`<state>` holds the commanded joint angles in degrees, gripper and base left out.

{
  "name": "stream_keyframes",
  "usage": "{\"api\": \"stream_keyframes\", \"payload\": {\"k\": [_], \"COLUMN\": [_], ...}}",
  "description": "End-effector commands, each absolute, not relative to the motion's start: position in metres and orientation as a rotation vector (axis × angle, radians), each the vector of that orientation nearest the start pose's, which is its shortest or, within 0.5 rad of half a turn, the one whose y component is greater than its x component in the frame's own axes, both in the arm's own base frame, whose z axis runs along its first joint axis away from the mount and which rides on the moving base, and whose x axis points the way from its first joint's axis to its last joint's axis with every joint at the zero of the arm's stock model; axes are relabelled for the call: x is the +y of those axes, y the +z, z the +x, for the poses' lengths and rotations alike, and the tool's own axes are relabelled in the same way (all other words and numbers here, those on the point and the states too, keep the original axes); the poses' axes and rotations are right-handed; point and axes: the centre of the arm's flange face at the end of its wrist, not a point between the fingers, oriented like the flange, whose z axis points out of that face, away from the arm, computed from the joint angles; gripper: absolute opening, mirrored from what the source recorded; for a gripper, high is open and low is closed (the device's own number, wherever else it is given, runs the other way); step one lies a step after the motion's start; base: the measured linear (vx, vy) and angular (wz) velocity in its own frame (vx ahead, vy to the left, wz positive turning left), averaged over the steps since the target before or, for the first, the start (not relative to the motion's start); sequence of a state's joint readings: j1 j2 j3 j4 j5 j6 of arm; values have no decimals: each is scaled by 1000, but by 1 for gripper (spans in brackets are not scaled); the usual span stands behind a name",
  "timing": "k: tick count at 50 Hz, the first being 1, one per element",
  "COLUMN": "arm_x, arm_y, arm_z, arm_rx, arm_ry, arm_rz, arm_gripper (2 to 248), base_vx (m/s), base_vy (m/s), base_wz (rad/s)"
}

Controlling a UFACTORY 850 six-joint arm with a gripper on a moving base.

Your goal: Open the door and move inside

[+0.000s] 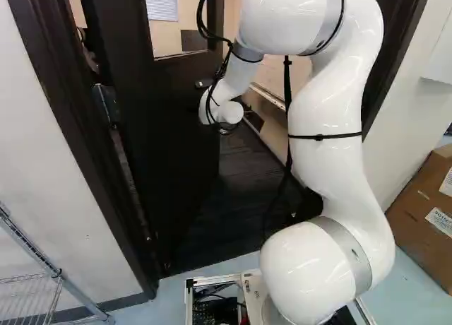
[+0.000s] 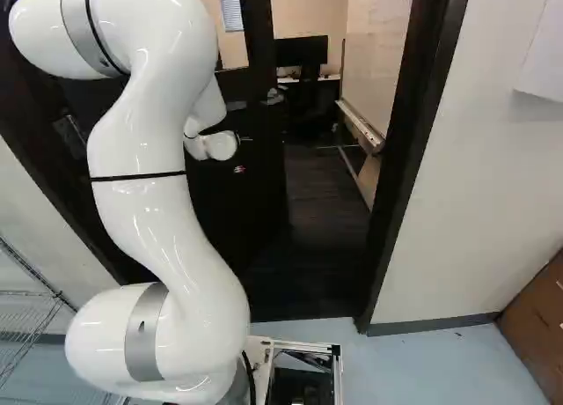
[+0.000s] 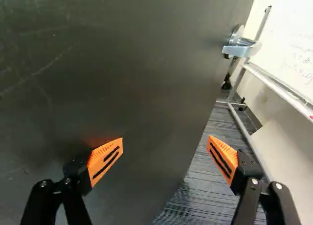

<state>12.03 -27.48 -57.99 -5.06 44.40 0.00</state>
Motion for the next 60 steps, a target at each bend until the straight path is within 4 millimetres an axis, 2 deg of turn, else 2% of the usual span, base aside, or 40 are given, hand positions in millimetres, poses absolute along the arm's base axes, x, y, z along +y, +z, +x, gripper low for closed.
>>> {"api": "stream_keyframes", "payload": {"k": [45, 60], "arm_x": [203, 228], "arm_y": [384, 380], "arm_z": [657, 665], "arm_rx": [-444, -503], "arm_ry": [-1846, -1845], "arm_rz": [-2259, -2219], "arm_gripper": [247, 247], "base_vx": [0, 0], "base_vy": [0, 0], "base_wz": [0, 0]}}
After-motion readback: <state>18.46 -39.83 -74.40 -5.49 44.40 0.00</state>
